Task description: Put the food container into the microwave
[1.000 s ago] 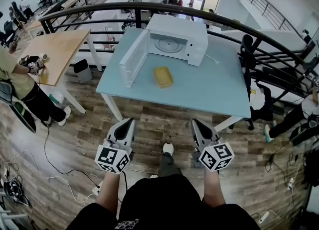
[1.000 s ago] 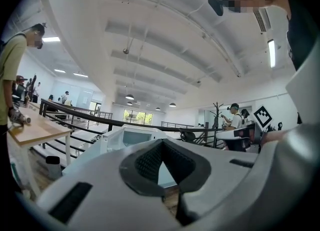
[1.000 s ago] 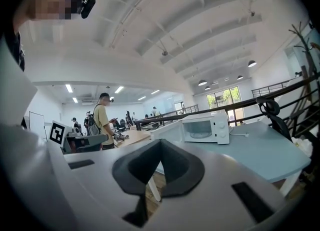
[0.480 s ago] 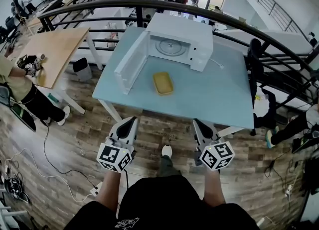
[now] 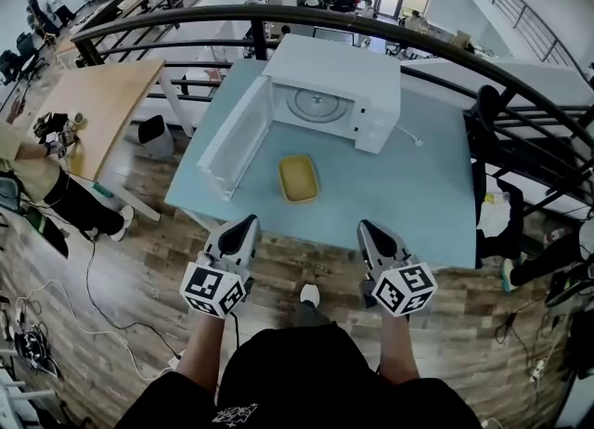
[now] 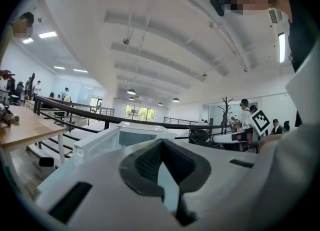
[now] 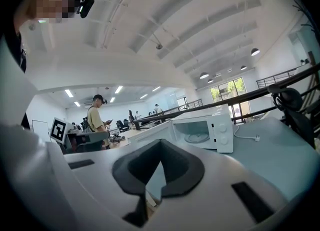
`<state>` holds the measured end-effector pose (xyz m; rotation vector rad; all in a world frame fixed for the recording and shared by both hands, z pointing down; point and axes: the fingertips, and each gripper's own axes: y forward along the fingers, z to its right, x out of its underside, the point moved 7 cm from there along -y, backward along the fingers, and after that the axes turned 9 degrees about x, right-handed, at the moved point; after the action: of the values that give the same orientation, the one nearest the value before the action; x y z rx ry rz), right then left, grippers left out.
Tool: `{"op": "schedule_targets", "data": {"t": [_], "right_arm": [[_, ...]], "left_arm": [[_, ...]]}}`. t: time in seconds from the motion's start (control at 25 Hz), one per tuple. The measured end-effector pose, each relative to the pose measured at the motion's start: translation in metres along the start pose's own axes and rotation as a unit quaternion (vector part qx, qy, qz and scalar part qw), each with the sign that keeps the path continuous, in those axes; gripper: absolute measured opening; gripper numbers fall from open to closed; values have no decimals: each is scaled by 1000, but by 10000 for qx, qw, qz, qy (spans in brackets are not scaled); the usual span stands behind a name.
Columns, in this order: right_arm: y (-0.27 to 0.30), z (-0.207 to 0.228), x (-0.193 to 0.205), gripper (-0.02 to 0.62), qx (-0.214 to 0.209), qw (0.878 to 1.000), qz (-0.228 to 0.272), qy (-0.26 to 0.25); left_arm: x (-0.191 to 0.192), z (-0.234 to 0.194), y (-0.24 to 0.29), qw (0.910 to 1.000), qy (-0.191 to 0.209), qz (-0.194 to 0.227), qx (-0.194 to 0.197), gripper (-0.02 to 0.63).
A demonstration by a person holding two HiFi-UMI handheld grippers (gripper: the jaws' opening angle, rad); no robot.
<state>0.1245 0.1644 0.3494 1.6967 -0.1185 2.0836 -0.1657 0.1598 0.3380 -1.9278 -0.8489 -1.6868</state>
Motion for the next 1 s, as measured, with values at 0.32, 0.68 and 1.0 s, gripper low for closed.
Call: {"op": "schedule_targets", "data": {"t": [0.32, 0.68, 1.0], "right_arm": [[49, 48, -16, 6, -156, 9998, -95, 7], [83, 82, -20, 6, -335, 9992, -202, 97], [98, 88, -19, 6, -529, 9982, -271, 117]], "left_arm": [[0, -18, 61, 9998, -183, 4, -26, 6], [6, -30, 102, 9997, -55, -195, -147, 6], [16, -33, 118, 9984, 0, -494, -267, 6]]}}
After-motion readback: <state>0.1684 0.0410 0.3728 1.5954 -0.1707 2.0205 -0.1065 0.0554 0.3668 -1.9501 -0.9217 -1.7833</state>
